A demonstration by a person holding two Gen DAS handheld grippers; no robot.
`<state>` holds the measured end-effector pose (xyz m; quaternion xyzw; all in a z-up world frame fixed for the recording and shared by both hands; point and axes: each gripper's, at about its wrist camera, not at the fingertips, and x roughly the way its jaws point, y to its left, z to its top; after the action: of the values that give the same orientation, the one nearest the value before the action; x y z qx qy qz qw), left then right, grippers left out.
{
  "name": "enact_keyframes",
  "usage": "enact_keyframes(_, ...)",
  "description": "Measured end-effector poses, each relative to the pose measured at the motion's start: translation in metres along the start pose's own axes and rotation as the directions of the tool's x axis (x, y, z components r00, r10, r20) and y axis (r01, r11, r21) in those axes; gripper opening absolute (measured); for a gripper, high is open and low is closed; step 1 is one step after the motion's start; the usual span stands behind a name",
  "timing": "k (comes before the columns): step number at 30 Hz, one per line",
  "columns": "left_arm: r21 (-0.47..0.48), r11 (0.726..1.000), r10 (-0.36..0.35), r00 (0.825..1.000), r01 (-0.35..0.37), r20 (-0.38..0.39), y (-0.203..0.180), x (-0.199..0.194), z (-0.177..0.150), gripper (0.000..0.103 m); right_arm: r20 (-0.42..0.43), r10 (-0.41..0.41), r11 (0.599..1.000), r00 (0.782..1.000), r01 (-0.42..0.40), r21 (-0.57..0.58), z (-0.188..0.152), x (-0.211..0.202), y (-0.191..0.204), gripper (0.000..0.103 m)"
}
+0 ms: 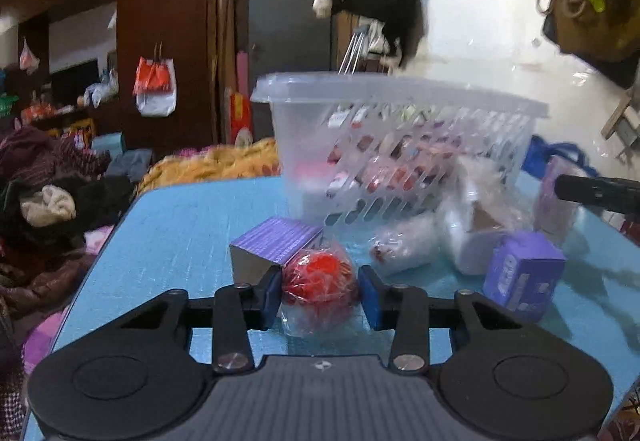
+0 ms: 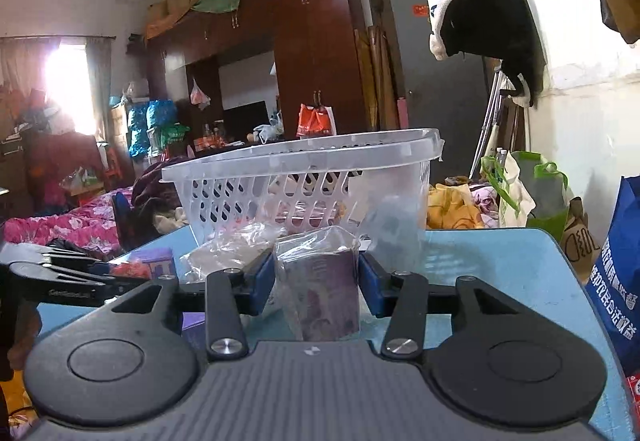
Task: Organize objects
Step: 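Grasp the red-wrapped ball with the left tool while the right grasps a bagged purple item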
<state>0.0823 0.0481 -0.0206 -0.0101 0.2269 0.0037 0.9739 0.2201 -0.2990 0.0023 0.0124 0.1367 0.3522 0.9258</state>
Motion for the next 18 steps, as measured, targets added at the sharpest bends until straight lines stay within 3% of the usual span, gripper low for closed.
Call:
enact_keyframes(5, 0.000, 0.997, -0.080, 0.996, 0.080, 0.027, -0.002, -0.009, -0.012, 0.045, 0.003, 0.001, 1.000, 1.000, -0.001, 0.009, -0.002, 0.001, -0.001, 0.049)
enact_keyframes(8, 0.007, 0.996, -0.084, 0.995, 0.083, 0.059, -0.005, -0.016, -0.012, 0.045, 0.006, 0.003, 1.000, 1.000, -0.004, 0.010, -0.004, 0.001, -0.001, 0.049)
enact_keyframes(14, 0.077, 0.983, -0.170, 0.984, 0.167, 0.045, -0.014, -0.020, -0.022, 0.046, 0.003, 0.008, 1.000, 1.000, -0.008, 0.013, -0.004, 0.001, 0.000, 0.050)
enact_keyframes(18, 0.126, 0.981, -0.155, 0.987, 0.150, 0.033, -0.024, -0.020, -0.032, 0.046, 0.003, 0.008, 1.000, 1.000, -0.008, 0.013, -0.005, 0.001, 0.000, 0.050)
